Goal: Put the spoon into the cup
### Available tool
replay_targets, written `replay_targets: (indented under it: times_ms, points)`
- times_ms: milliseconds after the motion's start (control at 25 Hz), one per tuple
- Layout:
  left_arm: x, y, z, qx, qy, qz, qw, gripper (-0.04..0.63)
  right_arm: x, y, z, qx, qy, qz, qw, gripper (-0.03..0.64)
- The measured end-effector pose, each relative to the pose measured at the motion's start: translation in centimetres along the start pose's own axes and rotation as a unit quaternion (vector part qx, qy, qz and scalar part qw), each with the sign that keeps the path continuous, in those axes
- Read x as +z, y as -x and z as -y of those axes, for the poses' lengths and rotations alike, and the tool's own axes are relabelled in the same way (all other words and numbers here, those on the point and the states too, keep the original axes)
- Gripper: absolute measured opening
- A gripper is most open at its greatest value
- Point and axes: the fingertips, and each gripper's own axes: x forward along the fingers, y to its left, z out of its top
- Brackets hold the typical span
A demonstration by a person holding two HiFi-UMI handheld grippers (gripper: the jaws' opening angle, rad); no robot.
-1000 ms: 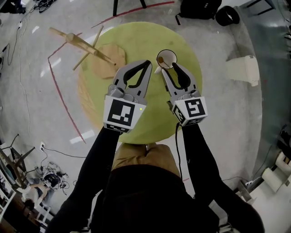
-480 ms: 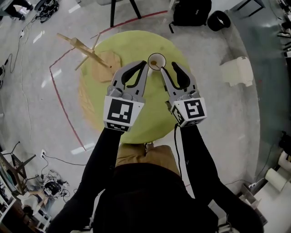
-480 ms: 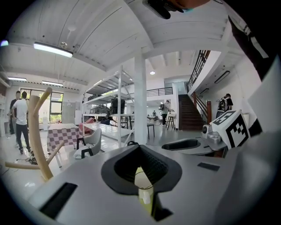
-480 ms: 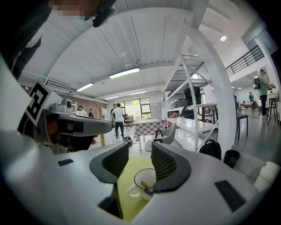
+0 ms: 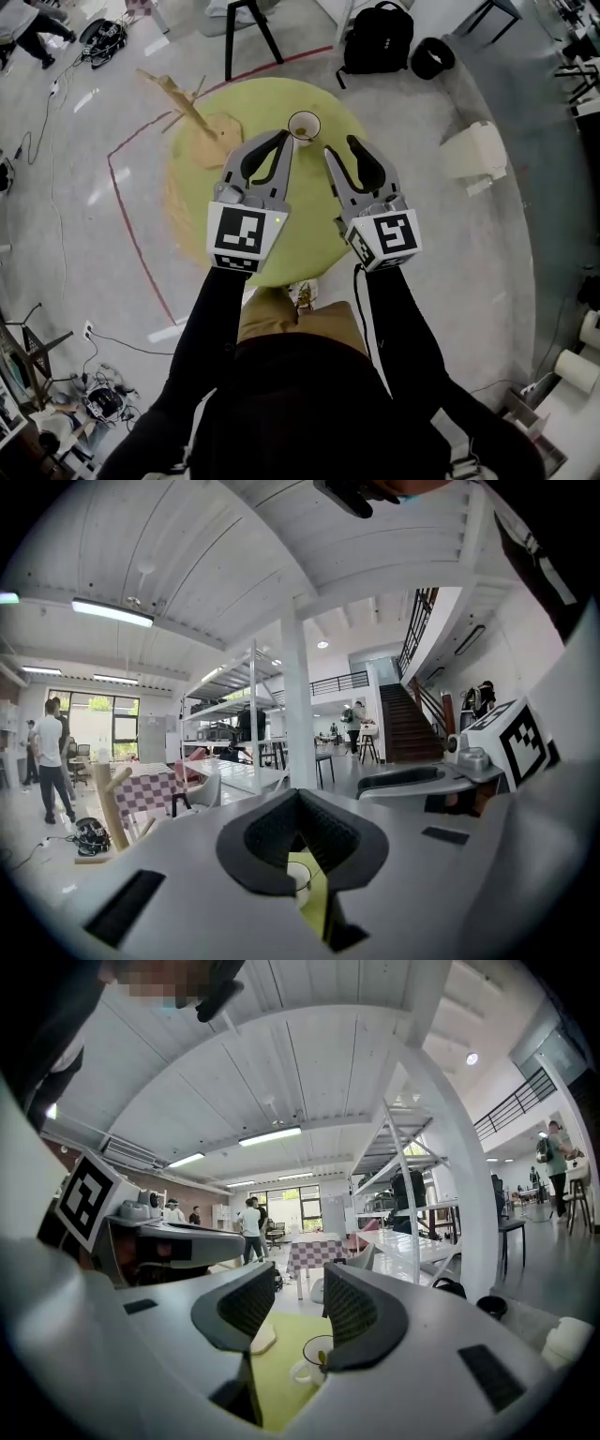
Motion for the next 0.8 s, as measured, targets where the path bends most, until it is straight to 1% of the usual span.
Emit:
replay_targets:
  times_ms: [240, 480, 680, 800]
  points:
    - [2.5, 3.3, 2.8, 0.013, -0.025, 0.008, 0.9996, 0.015, 2.3, 4.1, -1.0, 0.003, 0.012, 0.013, 1.0, 0.176]
    - [3.5, 6.6, 4.7, 0.029, -0.023, 0.021, 0.9991, 0.015, 3.3, 7.5, -2.8, 0.02, 0.011, 0.025, 0.999, 0.176]
    - [4.2, 8.7, 5.7, 0.036, -0.031, 0.022, 0.9987, 0.015, 3.9, 9.6, -3.8, 0.033, 0.02, 0.024, 0.999, 0.176]
    - [4.3, 9.5, 5.9, 0.037, -0.032, 0.02, 0.9986, 0.015, 4.3, 10.3, -4.1, 0.034, 0.024, 0.026, 0.999, 0.176]
